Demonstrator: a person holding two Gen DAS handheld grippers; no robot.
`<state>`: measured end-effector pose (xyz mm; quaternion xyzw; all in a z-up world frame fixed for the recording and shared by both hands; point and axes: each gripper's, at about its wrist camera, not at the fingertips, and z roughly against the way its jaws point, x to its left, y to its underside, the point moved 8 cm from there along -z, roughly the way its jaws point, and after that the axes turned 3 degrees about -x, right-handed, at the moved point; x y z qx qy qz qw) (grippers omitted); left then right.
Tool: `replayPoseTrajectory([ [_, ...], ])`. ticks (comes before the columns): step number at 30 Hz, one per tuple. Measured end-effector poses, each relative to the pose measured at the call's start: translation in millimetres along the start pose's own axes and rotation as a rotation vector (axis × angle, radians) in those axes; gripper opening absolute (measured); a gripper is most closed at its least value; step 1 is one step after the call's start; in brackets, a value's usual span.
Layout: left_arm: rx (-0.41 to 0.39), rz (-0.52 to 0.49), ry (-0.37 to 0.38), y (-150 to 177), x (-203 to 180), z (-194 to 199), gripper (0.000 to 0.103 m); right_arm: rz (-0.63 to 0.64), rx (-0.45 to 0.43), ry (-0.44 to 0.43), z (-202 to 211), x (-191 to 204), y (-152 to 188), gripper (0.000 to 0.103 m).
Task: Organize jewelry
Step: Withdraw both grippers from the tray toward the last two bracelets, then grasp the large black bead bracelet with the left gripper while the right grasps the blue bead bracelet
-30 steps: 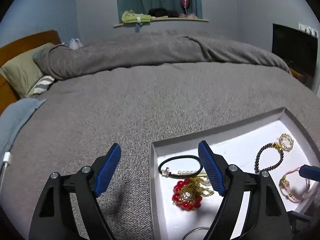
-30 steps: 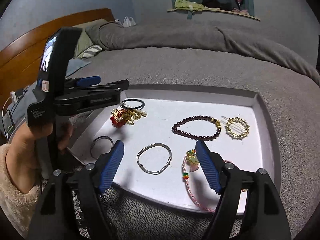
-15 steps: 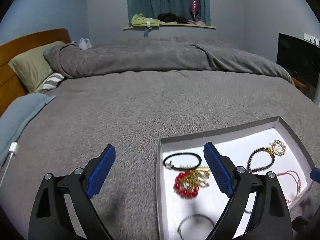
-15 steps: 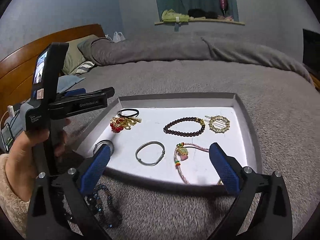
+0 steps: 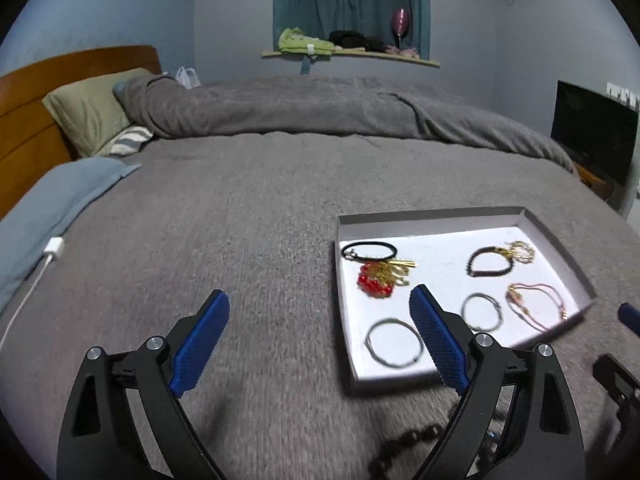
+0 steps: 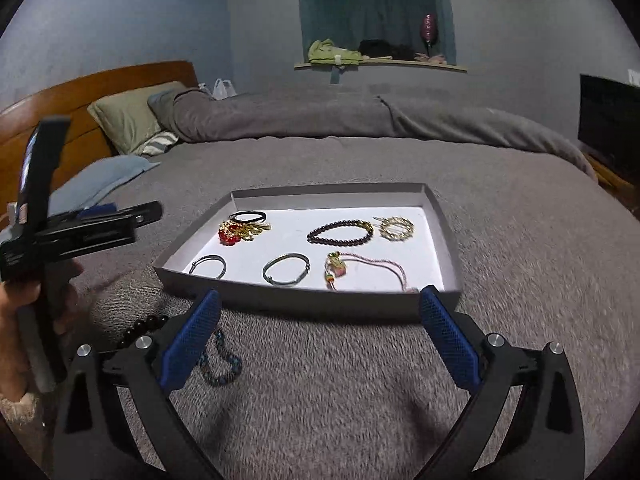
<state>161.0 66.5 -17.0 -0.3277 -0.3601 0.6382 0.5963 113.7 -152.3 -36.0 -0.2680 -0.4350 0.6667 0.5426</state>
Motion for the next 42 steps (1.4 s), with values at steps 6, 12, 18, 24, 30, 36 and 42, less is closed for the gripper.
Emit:
replayPoseTrajectory([
  [6,-0.024,-0.001,0.008,9.2,0.1,25.2,0.092,-0.011,0.016,0.010,7.5,2.2,13.8,0.097],
  [12,-0.012,0.008,0.022,24.4,4.7,38.6,0.092,0.012,0.050,0.000,7.1,9.2,28.0,0.097],
  [18,0.039,-0.008,0.063,51.0,1.1,43.6,0.092,0.033,0.077,-0.012,3.1,14.0,36.0,0.097],
  [24,0.114,-0.063,0.093,82.7,-13.3,37.5,0.092,0.070,0.102,-0.023,1.2,19.9,40.9,0.097],
  [30,0.161,-0.097,0.120,98.4,-21.4,27.2,0.092,0.088,0.128,-0.027,-1.9,24.0,45.2,0.097],
  [36,0.194,-0.112,0.133,103.4,-26.9,19.0,0.087,0.072,0.131,-0.020,-3.8,19.8,44.5,0.097],
  [42,0.252,-0.160,0.182,112.7,-36.1,17.7,0.052,0.061,0.147,-0.021,-7.2,18.6,46.1,0.097],
])
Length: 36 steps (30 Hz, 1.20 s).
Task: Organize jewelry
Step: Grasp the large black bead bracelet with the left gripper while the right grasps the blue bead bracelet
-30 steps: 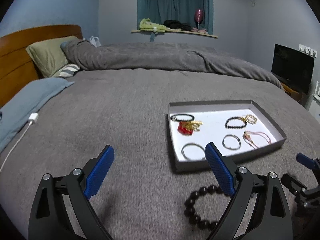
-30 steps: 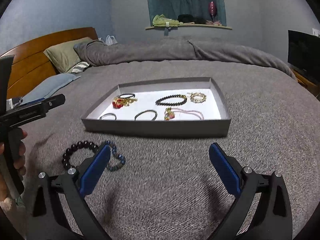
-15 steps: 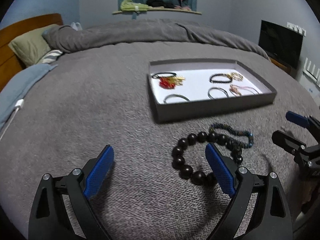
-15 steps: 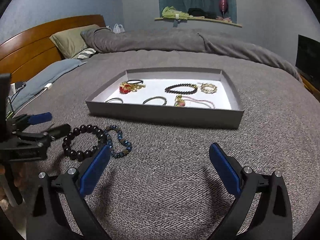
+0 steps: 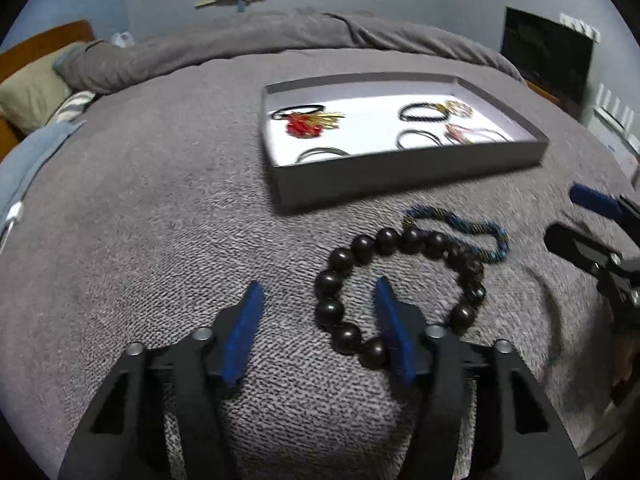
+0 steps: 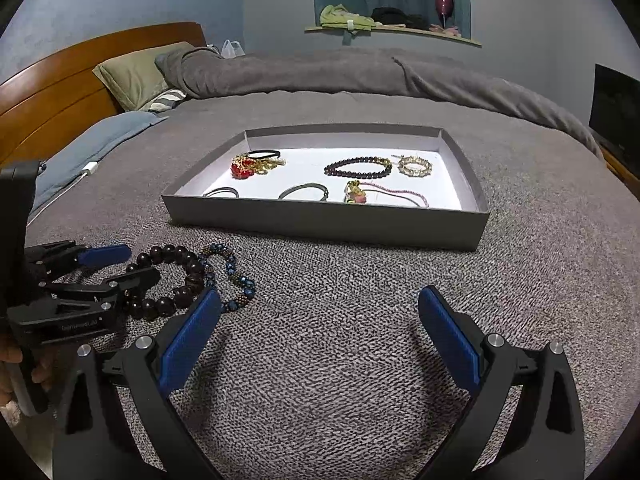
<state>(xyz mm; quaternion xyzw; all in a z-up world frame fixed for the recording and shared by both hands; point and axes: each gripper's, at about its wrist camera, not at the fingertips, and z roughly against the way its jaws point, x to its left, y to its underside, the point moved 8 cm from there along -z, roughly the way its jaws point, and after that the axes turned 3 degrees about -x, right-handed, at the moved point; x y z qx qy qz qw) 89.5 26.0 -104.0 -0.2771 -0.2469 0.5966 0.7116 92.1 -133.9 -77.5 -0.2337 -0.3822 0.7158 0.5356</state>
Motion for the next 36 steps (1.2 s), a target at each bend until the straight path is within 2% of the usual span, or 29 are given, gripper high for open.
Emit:
replayPoseTrajectory([
  [3,0.017,-0.025,0.036,2.9,-4.4,-3.5,0.042,-0.001,0.001,-0.012,-2.5,3.9,-1.5,0.097],
  [5,0.019,-0.042,0.028,3.1,-4.8,-7.2,0.037,-0.016,0.012,-0.028,-6.9,8.3,-2.2,0.096],
  [8,0.008,-0.050,0.017,0.1,-4.9,-6.7,0.026,-0.018,0.025,-0.048,-12.1,15.3,-3.2,0.086],
  [9,0.003,-0.060,-0.002,-0.8,-2.8,-5.3,0.015,-0.011,0.028,-0.050,-14.7,18.5,-4.1,0.080],
  [15,-0.012,-0.044,0.022,0.2,5.7,4.0,0.015,0.021,0.074,-0.084,-30.7,34.6,-4.4,0.052],
  [20,-0.021,-0.016,0.007,2.0,23.6,11.0,0.015,0.061,0.095,-0.113,-39.5,51.9,-4.6,0.048],
  [24,-0.022,-0.006,0.008,3.7,28.8,13.0,0.015,0.096,0.114,-0.099,-49.3,59.5,-5.4,0.033],
  [27,-0.023,-0.009,0.010,3.2,28.9,13.5,0.015,0.092,0.127,-0.096,-53.8,60.3,-6.2,0.028],
  [33,-0.019,-0.023,0.003,4.1,26.4,10.4,0.015,0.149,0.165,-0.084,-58.8,66.4,-0.8,0.023],
  [36,-0.016,-0.027,-0.004,4.4,25.3,8.4,0.015,0.101,0.171,-0.099,-60.8,61.5,-7.1,0.022],
])
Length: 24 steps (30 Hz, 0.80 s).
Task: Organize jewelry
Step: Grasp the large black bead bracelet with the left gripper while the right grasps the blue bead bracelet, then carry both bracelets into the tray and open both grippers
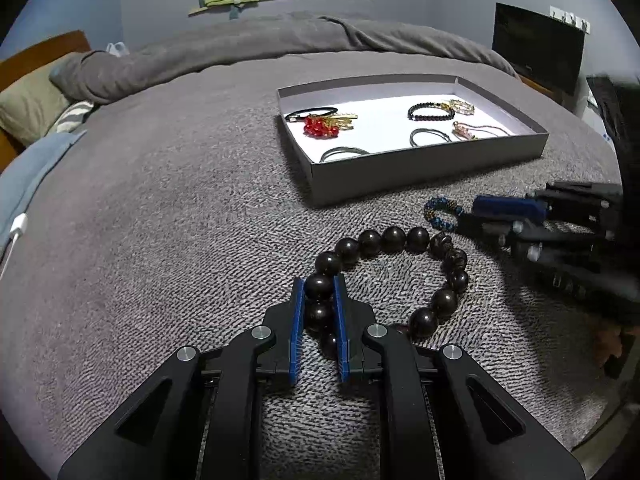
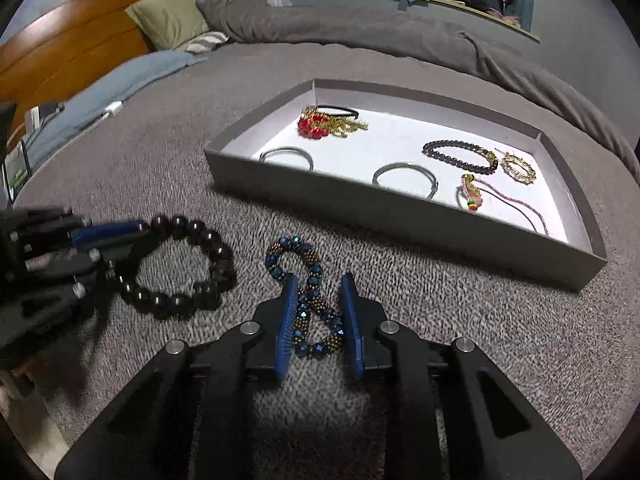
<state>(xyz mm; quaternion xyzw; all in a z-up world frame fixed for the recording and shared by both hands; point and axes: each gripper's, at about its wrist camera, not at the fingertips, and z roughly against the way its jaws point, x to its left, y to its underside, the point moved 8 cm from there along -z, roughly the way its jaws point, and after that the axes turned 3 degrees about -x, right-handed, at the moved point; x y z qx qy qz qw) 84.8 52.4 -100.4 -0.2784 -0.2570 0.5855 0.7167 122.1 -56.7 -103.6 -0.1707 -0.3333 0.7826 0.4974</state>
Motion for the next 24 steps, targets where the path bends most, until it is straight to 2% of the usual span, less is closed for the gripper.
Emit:
replayPoseTrajectory([
  [2,0.001,0.002,-0.001,0.2,-0.2,-0.8,0.015,-0.026,0.004,-0.021,1.0,-3.6,-6.3,0.023],
  [5,0.002,-0.003,-0.004,0.4,-0.7,-1.9,0.015,0.008,0.013,0.009,-3.7,-5.0,-9.5,0.022],
  [13,0.007,0.001,0.000,0.1,-0.6,-5.6,0.015,0.036,0.023,-0.001,-6.5,-2.9,-8.8,0.023],
  [24,0.012,-0.005,-0.005,0.7,-1.4,-8.3,0.015,0.139,0.072,-0.006,-19.3,6.0,-5.2,0.022],
])
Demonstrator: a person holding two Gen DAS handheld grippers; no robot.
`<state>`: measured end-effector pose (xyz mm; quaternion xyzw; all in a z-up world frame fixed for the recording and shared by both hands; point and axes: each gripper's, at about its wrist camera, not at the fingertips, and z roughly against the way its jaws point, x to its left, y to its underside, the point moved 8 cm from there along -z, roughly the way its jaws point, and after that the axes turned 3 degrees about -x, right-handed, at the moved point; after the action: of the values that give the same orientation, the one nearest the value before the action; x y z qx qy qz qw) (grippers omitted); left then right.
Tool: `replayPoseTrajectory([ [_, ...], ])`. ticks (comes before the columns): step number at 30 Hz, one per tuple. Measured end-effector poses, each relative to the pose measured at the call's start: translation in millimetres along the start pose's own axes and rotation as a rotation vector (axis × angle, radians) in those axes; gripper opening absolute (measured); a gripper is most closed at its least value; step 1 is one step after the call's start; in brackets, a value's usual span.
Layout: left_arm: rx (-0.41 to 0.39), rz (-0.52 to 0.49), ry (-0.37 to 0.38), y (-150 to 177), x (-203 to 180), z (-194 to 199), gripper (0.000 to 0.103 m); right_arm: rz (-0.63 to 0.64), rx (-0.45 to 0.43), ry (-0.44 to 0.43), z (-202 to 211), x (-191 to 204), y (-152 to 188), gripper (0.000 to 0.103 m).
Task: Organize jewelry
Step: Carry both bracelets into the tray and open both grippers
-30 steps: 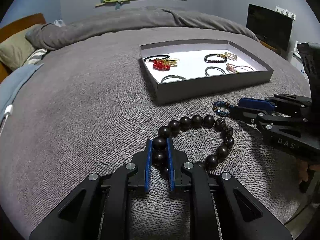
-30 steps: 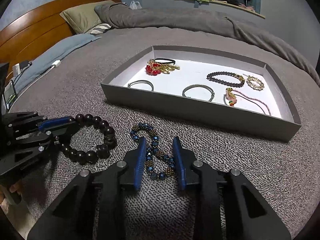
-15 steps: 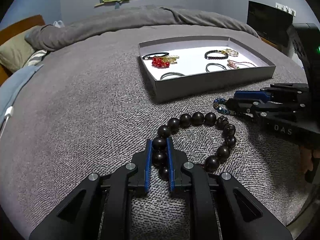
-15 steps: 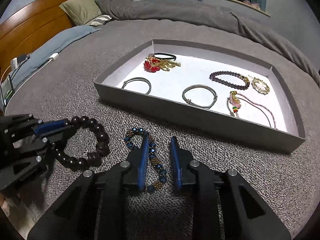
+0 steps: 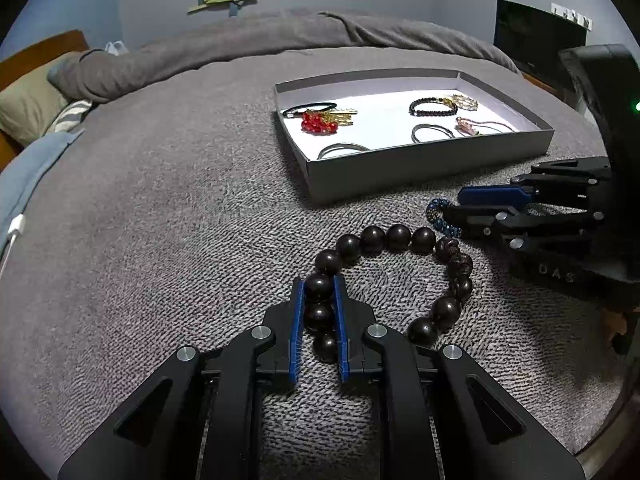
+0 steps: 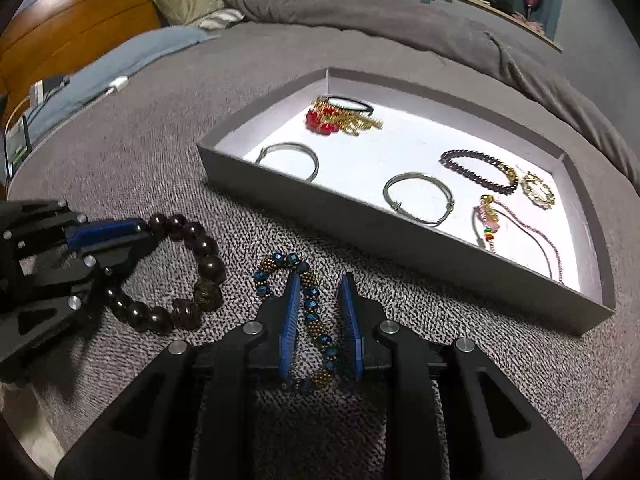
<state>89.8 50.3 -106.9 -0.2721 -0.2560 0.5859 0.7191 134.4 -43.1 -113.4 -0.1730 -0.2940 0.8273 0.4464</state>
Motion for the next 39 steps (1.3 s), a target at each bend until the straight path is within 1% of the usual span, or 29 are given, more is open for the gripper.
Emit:
replayPoseTrajectory([
  [1,0.000,-0.001,-0.001,-0.2,-0.1,-0.4,0.015,-0.006,-0.005,-0.005,-0.6,-0.3,-0.2,0.019],
  [2,-0.002,-0.005,-0.002,-0.5,-0.6,-0.3,0.015,-0.010,-0.012,-0.012,0.3,-0.4,-0.6,0.010],
  [3,-0.005,-0.009,-0.002,-1.0,-1.1,0.4,0.015,-0.008,-0.029,-0.007,3.9,0.1,-1.3,0.007],
  [6,-0.027,-0.014,0.003,-3.3,-1.8,5.2,0.015,-0.008,-0.088,-0.011,18.0,1.6,-2.9,0.007],
  [9,-0.065,-0.017,0.007,-7.4,-2.5,15.2,0.015,-0.049,-0.166,-0.033,41.9,-2.7,-5.0,0.007],
  [12,-0.137,-0.021,0.013,-18.6,-5.5,33.1,0.015,-0.080,-0.241,-0.052,65.3,-8.9,-11.9,0.007],
  [15,-0.178,-0.018,0.021,-28.1,-8.7,44.8,0.015,-0.122,-0.282,-0.071,81.2,-18.0,-17.5,0.007],
  [20,-0.232,-0.011,0.019,-46.7,-11.9,61.3,0.015,-0.171,-0.363,-0.050,105.7,-39.3,-29.1,0.007],
  [23,-0.275,0.008,0.009,-66.6,-7.0,72.4,0.015,-0.212,-0.404,-0.026,115.1,-58.5,-38.8,0.007],
  [27,-0.323,0.039,0.002,-97.1,-0.3,78.8,0.015,-0.264,-0.427,-0.004,117.8,-88.5,-50.7,0.007],
  [30,-0.339,0.037,0.009,-116.0,-0.8,74.5,0.015,-0.286,-0.430,0.004,115.9,-106.9,-58.8,0.007],
  [32,-0.350,0.029,0.016,-131.3,-3.6,68.4,0.015,-0.289,-0.432,0.027,112.1,-121.0,-67.7,0.007],
  [36,-0.340,0.026,0.085,-155.7,-19.2,44.2,0.015,-0.301,-0.427,0.056,100.1,-141.4,-81.8,0.007],
  [39,-0.319,0.008,0.133,-161.3,-35.3,24.1,0.015,-0.313,-0.411,0.062,83.2,-151.1,-89.2,0.007],
])
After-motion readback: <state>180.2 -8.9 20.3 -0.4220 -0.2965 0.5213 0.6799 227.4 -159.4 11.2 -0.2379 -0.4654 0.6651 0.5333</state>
